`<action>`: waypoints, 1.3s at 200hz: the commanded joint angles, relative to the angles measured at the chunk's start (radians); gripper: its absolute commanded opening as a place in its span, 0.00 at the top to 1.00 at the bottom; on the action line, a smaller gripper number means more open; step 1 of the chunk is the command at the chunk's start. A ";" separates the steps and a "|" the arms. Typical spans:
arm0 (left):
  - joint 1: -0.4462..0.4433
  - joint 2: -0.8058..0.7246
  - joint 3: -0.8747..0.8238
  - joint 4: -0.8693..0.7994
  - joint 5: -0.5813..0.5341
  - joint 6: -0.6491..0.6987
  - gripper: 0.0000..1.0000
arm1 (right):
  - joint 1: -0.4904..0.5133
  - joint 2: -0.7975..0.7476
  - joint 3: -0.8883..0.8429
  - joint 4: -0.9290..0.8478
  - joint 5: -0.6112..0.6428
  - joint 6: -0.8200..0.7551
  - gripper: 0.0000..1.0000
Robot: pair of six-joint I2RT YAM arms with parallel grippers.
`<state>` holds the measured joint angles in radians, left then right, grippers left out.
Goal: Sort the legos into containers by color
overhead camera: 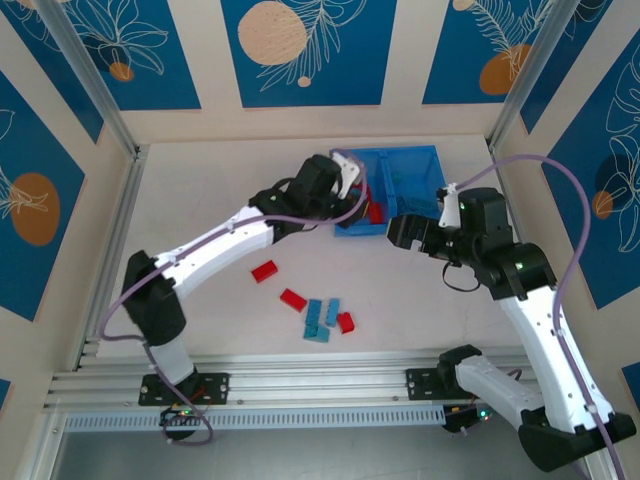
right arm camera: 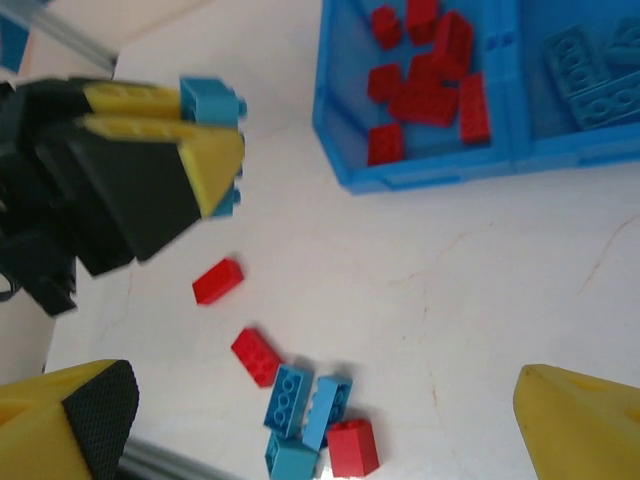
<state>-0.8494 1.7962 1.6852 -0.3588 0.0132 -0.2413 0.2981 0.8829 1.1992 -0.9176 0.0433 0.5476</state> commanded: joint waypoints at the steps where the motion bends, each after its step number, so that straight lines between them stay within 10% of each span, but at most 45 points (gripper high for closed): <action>1: -0.002 0.189 0.170 0.066 0.003 0.004 0.78 | -0.011 -0.041 -0.029 0.032 0.091 0.078 0.02; 67: 0.010 0.825 1.025 0.099 0.071 -0.051 0.76 | -0.019 -0.116 -0.067 -0.009 0.073 0.123 0.02; 106: 0.009 0.900 1.050 0.259 -0.113 -0.062 0.52 | -0.019 -0.140 -0.063 -0.024 0.066 0.127 0.02; 156: -0.005 0.765 1.039 0.200 -0.060 -0.003 0.33 | -0.019 -0.154 -0.090 -0.018 0.067 0.141 0.03; 217: -0.008 0.102 0.138 0.587 0.033 0.027 0.33 | -0.018 -0.133 -0.168 0.004 0.051 0.100 0.04; 260: -0.010 -0.344 -0.327 0.526 0.078 0.274 0.30 | 0.013 -0.056 -0.273 0.090 -0.106 0.053 0.08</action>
<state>-0.8494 1.6054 1.5467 0.1631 0.0425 -0.1444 0.2913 0.7818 0.9817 -0.8875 0.0433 0.6353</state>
